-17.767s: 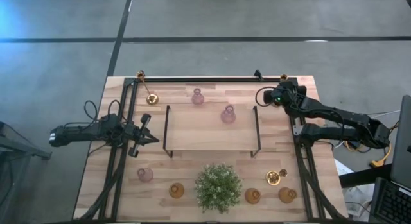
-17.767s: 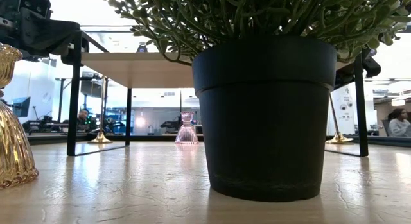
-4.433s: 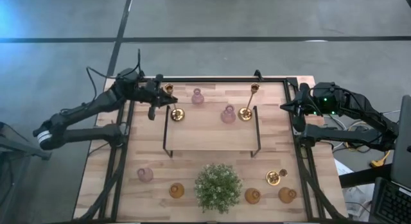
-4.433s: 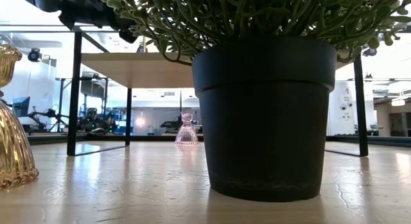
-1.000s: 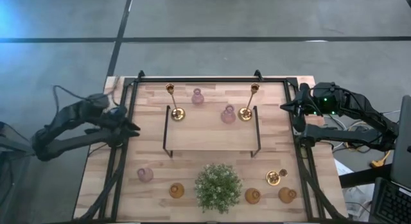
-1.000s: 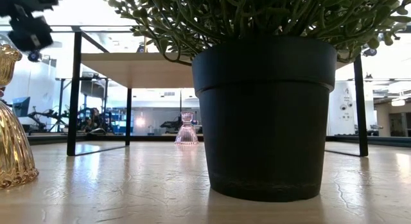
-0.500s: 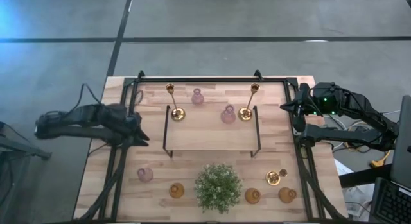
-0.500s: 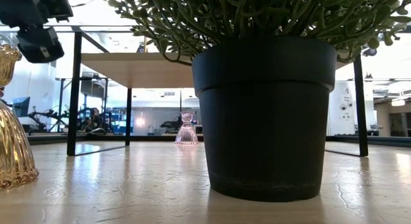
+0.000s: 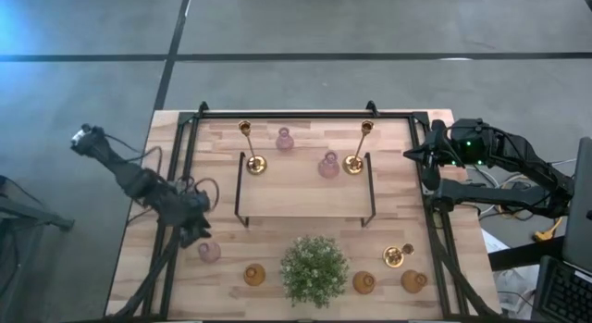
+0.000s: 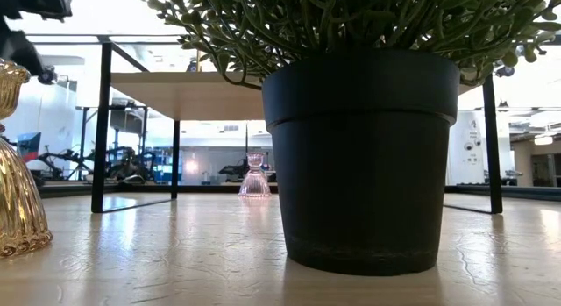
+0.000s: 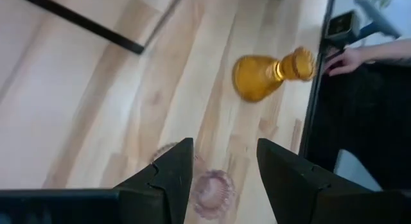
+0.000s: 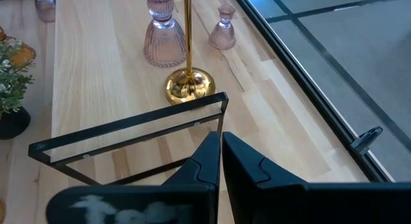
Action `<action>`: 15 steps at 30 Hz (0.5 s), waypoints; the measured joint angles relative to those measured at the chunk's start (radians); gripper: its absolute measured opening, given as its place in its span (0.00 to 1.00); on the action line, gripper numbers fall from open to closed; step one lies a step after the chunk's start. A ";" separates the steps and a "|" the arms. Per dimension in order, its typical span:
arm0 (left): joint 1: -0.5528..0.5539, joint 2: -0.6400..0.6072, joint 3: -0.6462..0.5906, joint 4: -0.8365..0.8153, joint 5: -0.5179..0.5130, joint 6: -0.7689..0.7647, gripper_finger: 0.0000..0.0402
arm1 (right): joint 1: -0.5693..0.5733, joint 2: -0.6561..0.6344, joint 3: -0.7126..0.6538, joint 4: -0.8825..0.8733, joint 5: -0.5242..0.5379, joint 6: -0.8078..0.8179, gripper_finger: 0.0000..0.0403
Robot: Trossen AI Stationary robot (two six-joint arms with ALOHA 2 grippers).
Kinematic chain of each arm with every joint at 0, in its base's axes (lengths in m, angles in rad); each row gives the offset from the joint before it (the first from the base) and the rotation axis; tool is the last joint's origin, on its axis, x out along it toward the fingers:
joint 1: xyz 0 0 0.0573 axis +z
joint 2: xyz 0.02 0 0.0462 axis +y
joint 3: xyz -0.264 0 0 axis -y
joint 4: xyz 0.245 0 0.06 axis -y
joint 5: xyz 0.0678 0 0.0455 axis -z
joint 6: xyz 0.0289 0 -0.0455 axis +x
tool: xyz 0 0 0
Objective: Pick & Place candle stick holders
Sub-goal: Put the bottom pink vase on the shelf
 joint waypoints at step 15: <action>-0.155 0.175 0.190 -0.123 0.003 -0.275 0.44 | 0.000 0.000 0.000 0.000 0.000 0.000 0.03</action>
